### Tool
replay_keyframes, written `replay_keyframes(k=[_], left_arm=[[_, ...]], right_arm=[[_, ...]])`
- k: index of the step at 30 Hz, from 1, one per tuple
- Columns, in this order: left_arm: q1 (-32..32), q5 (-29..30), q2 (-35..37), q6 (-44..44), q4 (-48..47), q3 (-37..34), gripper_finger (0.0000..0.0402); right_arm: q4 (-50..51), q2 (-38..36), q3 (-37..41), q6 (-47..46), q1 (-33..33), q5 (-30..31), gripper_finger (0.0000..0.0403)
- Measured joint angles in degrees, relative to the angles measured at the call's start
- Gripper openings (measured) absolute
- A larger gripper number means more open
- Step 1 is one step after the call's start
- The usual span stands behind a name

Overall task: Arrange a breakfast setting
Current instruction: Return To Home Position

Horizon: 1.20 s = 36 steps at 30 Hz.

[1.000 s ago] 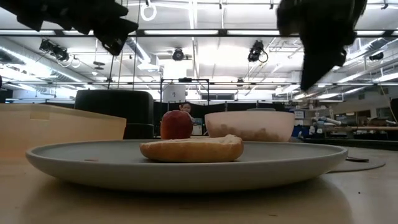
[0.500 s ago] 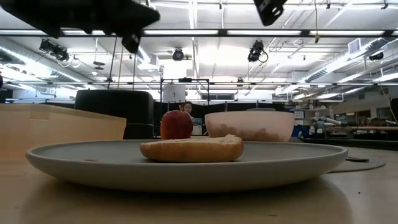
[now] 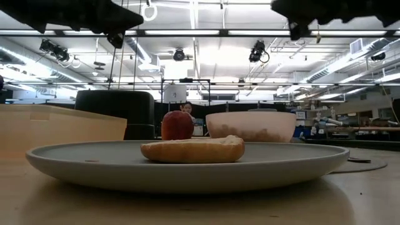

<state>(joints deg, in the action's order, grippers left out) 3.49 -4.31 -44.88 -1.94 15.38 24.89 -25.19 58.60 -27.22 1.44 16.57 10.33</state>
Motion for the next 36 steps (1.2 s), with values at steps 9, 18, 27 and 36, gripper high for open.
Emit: replay_keyframes(k=[9, 18, 27, 36], left_arm=[[0.1, 0.0, 3.5, -0.7, 12.1, -10.8, 0.0015], [2.7, 0.0, 14.0, -1.9, 13.7, -18.6, 0.0013], [3.7, -0.1, 23.6, -3.8, 12.3, -24.4, 0.0013], [3.7, -2.0, 30.6, -3.5, 6.3, -24.4, 0.0013]], right_arm=[[0.4, -23.1, 14.8, -4.2, -2.6, 0.0, 0.0006], [16.1, -41.2, 18.8, -9.2, -10.7, -7.2, 0.0005], [26.5, -55.4, 18.8, -7.5, -11.7, -10.2, 0.0005], [21.2, -58.5, 26.9, -9.5, -11.7, -9.9, 0.0006]])
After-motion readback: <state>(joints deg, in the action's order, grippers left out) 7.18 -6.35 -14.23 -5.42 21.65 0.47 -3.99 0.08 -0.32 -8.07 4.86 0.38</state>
